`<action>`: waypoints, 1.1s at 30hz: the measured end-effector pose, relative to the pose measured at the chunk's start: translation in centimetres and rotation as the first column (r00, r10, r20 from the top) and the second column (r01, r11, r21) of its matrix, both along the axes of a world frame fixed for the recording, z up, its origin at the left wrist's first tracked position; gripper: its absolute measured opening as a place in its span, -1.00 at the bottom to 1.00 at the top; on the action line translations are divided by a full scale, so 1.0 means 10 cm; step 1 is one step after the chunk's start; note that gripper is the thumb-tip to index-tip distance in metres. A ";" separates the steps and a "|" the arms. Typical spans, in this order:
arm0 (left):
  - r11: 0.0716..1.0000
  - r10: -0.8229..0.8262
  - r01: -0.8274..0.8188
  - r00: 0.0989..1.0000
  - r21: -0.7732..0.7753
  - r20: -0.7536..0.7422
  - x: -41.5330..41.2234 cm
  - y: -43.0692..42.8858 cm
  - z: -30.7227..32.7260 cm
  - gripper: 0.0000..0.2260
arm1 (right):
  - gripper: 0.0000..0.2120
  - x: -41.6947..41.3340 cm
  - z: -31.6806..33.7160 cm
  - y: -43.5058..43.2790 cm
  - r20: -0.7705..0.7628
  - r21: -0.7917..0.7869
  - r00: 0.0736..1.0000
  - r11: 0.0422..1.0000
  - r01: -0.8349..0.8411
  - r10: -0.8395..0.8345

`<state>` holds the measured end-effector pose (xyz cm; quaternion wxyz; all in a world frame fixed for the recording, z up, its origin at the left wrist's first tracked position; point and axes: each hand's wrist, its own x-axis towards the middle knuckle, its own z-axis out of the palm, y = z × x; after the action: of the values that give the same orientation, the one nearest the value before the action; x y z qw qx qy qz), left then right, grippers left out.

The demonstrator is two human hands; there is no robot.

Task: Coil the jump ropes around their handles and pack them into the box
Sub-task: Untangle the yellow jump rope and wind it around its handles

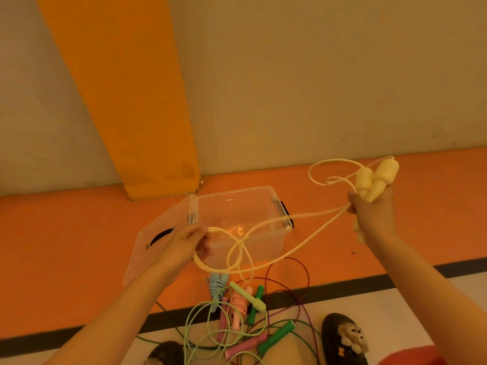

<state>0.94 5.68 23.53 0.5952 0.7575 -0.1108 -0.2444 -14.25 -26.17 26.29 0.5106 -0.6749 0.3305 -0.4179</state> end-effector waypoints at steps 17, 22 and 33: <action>0.954 0.300 -0.296 0.950 0.047 -0.089 0.19 0.09 0.02 -0.75 | -0.53 -0.02 0.02 -0.01 0.010 -0.004 0.998 0.998 0.056 -0.056; 0.922 0.220 -0.317 0.903 -0.224 -0.369 0.16 -0.03 0.10 -0.69 | -0.62 0.04 0.06 0.15 -0.031 -0.058 0.998 0.997 -0.048 0.046; 0.887 -0.027 -0.134 0.940 -0.441 -0.340 -0.10 -0.16 0.38 -0.71 | -0.59 0.14 0.01 0.70 -0.057 0.180 0.943 0.933 -0.312 0.327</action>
<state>-0.02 4.07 27.32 0.7734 0.5454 -0.0405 -0.3206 -12.83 -19.20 26.35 0.6122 -0.6914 0.2722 -0.2705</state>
